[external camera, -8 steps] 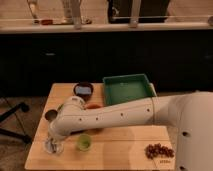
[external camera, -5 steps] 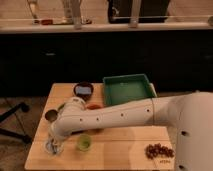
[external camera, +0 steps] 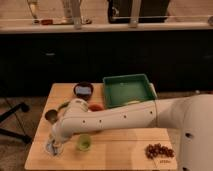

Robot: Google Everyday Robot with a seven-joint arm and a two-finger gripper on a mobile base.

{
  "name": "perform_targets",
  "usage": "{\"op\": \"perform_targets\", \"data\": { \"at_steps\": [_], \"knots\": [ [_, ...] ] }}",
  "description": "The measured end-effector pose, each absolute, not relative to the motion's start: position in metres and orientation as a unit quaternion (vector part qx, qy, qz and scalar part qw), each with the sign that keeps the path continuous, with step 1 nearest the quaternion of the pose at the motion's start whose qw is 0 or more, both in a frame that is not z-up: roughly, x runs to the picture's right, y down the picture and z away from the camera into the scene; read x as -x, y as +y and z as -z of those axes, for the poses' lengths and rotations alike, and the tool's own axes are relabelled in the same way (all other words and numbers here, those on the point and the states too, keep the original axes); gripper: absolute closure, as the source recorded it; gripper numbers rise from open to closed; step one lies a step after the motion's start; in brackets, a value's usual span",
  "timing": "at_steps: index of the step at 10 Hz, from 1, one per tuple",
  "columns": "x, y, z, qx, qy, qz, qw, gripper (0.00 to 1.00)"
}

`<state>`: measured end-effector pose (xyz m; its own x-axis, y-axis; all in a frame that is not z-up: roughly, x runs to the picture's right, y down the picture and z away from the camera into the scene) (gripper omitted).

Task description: Place towel in paper cup

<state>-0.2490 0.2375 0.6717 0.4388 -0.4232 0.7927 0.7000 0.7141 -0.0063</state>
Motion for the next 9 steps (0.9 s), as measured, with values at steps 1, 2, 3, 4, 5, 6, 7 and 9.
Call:
{"op": "perform_targets", "data": {
  "at_steps": [1,2,3,4,5,6,7,9],
  "knots": [
    [0.248,0.237,-0.671,0.168,-0.408,0.337,0.832,0.37],
    [0.247,0.235,-0.669,0.166,-0.407,0.337,0.833,0.26],
    [0.246,0.233,-0.668,0.164,-0.406,0.337,0.833,0.21],
    [0.246,0.231,-0.667,0.162,-0.406,0.336,0.834,0.2],
    [0.245,0.231,-0.667,0.161,-0.406,0.335,0.835,0.2],
    [0.246,0.229,-0.667,0.159,-0.407,0.336,0.834,0.2],
    [0.247,0.228,-0.667,0.158,-0.409,0.338,0.833,0.2],
    [0.247,0.224,-0.667,0.155,-0.408,0.339,0.833,0.2]
  ]
}}
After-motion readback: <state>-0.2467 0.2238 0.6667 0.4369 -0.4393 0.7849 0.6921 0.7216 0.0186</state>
